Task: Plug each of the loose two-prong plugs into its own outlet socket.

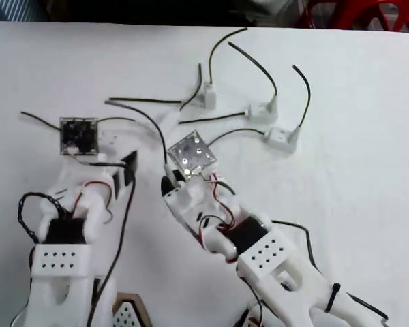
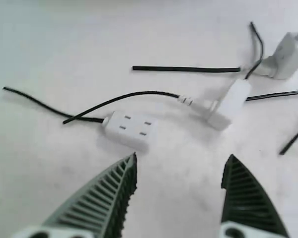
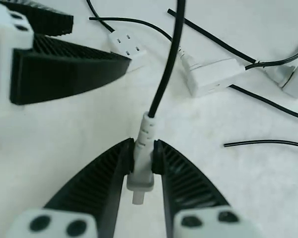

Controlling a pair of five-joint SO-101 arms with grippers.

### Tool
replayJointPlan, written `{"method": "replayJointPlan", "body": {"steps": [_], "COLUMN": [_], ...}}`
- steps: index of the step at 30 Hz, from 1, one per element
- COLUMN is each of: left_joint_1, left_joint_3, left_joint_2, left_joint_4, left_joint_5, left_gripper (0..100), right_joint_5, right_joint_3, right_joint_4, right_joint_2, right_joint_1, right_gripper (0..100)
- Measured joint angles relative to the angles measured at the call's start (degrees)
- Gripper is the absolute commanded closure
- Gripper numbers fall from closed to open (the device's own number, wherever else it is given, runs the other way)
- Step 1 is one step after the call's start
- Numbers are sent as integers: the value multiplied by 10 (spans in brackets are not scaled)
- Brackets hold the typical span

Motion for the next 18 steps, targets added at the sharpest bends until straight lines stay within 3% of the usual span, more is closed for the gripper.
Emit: {"method": "replayJointPlan", "body": {"steps": [12, 18], "left_joint_1": [173, 191], "left_joint_3": [-69, -85], "left_joint_2": [-1, -1], "left_joint_4": [74, 110], "left_joint_5": [0, 0], "left_gripper": [720, 720], "right_joint_5": [-1, -1], "right_joint_3": [3, 3], "right_joint_4": [-2, -2], "right_joint_2": [0, 0], "right_joint_1": [6, 6], "right_gripper": [981, 981]}}
